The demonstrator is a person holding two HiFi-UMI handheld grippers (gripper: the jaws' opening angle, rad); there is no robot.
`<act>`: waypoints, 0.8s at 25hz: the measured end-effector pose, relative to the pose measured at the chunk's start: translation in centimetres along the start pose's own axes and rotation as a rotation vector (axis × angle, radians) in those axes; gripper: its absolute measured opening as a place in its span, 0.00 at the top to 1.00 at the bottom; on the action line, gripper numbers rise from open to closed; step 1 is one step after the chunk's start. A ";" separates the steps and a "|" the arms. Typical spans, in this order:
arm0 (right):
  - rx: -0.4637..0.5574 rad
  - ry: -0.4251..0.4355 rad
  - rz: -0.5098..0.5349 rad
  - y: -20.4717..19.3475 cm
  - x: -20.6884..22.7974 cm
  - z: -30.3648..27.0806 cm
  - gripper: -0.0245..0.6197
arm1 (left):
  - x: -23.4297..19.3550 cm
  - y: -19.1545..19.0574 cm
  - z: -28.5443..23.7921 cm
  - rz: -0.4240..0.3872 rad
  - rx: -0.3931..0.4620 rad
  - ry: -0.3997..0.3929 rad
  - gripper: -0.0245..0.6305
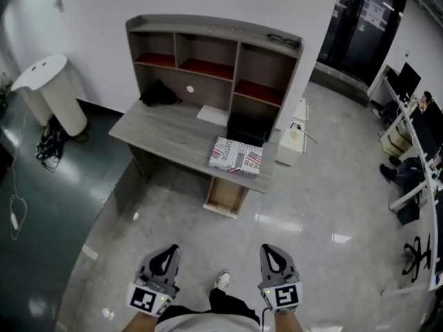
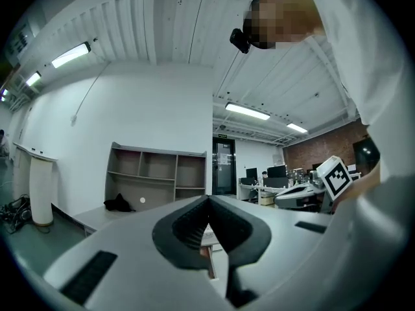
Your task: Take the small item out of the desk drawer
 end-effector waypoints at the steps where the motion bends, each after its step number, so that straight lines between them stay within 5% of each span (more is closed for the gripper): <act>1: -0.006 0.016 -0.002 -0.5 1.2 -0.9 0.93 | 0.2 -0.4 -1.3 -0.004 0.002 0.009 0.94; 8: -0.039 0.106 -0.030 -3.2 5.4 -5.8 0.93 | -0.1 -2.4 -6.7 -0.016 -0.041 0.061 0.94; 20: -0.181 0.155 0.008 -9.8 4.4 -12.3 0.93 | -4.4 -5.6 -10.1 0.041 -0.054 0.089 0.94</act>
Point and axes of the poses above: the fingertips, and each gripper's own axes: z backward along the fingers, x to its right, y out of its top, the point moved 3 cm from there along z, backward along the fingers, and after that the axes turned 15 degrees about x, right-handed, at the moved point
